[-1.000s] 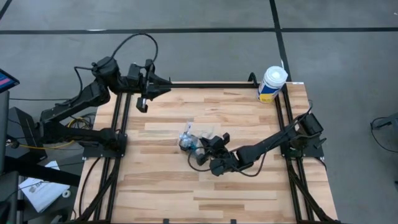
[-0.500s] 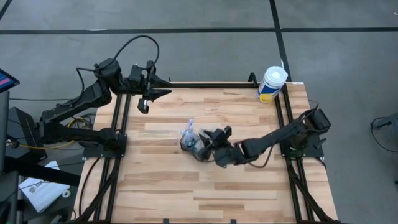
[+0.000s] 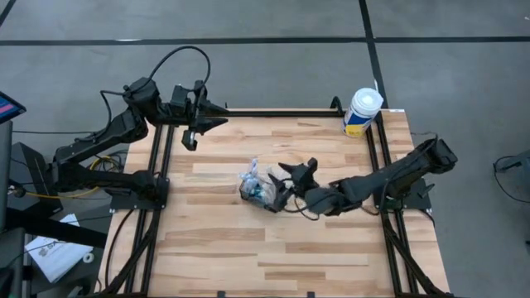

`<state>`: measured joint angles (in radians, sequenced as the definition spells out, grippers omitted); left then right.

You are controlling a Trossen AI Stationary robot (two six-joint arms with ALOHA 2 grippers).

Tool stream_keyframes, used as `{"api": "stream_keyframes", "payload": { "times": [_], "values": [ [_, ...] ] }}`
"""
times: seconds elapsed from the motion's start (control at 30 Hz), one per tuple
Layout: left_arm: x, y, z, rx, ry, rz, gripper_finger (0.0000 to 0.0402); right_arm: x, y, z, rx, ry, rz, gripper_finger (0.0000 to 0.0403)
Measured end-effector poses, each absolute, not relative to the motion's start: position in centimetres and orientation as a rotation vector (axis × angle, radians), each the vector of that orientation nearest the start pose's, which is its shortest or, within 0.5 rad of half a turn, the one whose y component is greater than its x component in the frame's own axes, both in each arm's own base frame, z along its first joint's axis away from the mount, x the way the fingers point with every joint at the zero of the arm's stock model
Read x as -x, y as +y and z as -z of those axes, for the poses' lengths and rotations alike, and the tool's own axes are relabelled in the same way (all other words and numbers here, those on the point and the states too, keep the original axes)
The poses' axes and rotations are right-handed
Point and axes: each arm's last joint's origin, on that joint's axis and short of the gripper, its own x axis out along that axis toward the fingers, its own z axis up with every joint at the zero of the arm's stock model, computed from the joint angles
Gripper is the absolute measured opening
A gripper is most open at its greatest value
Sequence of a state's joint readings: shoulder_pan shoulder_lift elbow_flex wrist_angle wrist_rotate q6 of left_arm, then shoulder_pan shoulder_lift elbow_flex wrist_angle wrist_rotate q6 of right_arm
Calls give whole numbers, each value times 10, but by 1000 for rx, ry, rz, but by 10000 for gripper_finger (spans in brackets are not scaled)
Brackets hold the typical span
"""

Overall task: Pick & Place toothbrushing station
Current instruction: Return to Home Position

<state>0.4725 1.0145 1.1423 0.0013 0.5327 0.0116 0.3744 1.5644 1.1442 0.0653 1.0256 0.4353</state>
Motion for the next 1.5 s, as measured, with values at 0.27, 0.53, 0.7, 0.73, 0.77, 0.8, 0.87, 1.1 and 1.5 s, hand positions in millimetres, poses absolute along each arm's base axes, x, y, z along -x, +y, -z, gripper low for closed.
{"api": "stream_keyframes", "payload": {
  "times": [0.27, 0.53, 0.7, 0.73, 0.77, 0.8, 0.87, 1.1, 1.5],
  "values": [
    [-193, 79, -427, 79, -74, 78, 100, -277, 103, -399, -9, -33, 661, 193],
    [-173, 60, -461, 317, -339, 184, 100, -197, 109, -460, -164, -176, 487, 164],
    [-145, 48, -475, 295, -429, 213, 100, -169, 107, -472, -201, -195, 408, 154],
    [-140, 46, -477, 286, -443, 216, 100, -164, 108, -472, -210, -189, 387, 153],
    [-136, 44, -478, 289, -441, 228, 100, -160, 109, -473, -211, -186, 371, 152],
    [-132, 41, -479, 312, -436, 258, 100, -154, 109, -473, -167, -169, 345, 151],
    [-122, 37, -482, 279, -446, 296, 100, -140, 111, -471, -43, -117, 276, 150],
    [-56, 7, -477, -86, -436, 255, 100, -71, 89, -450, -34, 27, 208, 155],
    [-19, -3, -363, 48, -556, 37, 100, -31, 47, -393, -212, -8, 51, 153]
  ]
}}
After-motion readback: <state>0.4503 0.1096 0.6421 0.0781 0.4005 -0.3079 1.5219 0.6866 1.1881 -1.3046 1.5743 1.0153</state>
